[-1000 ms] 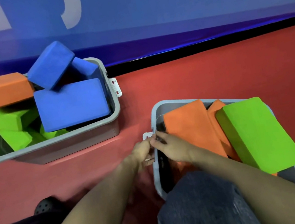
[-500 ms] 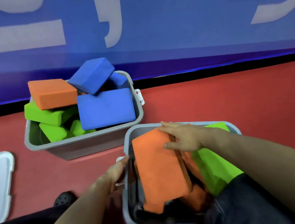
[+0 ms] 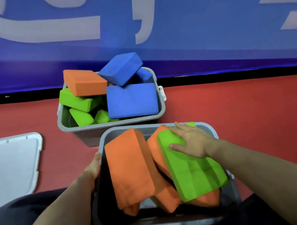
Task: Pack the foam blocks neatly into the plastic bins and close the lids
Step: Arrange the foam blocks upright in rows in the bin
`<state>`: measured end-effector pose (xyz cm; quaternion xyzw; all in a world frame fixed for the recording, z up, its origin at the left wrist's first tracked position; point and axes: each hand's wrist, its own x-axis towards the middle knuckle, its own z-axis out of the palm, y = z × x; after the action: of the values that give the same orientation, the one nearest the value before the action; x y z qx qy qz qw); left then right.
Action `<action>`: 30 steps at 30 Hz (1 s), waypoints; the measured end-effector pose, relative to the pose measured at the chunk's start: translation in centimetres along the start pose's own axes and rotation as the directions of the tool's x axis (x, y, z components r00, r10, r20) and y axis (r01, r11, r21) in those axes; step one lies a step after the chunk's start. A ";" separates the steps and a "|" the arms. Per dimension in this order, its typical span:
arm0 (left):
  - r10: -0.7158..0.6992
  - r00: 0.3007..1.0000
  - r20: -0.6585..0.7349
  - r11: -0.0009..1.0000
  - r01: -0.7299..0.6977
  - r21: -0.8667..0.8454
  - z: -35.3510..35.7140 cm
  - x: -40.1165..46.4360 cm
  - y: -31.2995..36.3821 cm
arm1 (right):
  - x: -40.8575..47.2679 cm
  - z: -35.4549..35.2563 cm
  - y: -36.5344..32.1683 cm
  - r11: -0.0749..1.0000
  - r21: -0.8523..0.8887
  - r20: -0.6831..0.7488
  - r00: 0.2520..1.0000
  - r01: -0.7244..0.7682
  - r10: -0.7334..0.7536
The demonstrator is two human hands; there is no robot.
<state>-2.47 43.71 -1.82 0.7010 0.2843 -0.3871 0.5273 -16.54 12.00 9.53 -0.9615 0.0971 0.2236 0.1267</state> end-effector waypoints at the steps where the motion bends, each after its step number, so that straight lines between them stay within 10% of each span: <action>1: 0.009 1.000 -0.030 0.999 -0.011 -0.038 -0.8 -0.2 0.0 | 0.1 0.3 -0.1 1.000 -0.008 0.003 1.000 0.004 -0.004; 15: -0.042 0.879 -0.476 0.991 0.098 0.093 -8.5 5.0 -1.0 | 2.4 3.2 -2.8 0.908 0.413 0.069 0.996 -0.076 0.052; 24: 0.512 0.858 -0.038 0.684 -0.381 0.622 -2.3 -9.6 10.1 | 1.8 1.2 -4.5 0.919 0.363 0.068 0.988 -0.152 0.136; 30: 0.549 0.827 0.122 0.660 -0.518 0.544 -5.4 -12.8 10.2 | 0.1 -0.9 -5.0 0.907 0.395 0.032 0.989 -0.146 0.146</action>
<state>0.22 46.12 15.04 0.8850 -0.0449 -0.2617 0.3824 -14.88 16.53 11.26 -0.9058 0.2118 0.2091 0.3016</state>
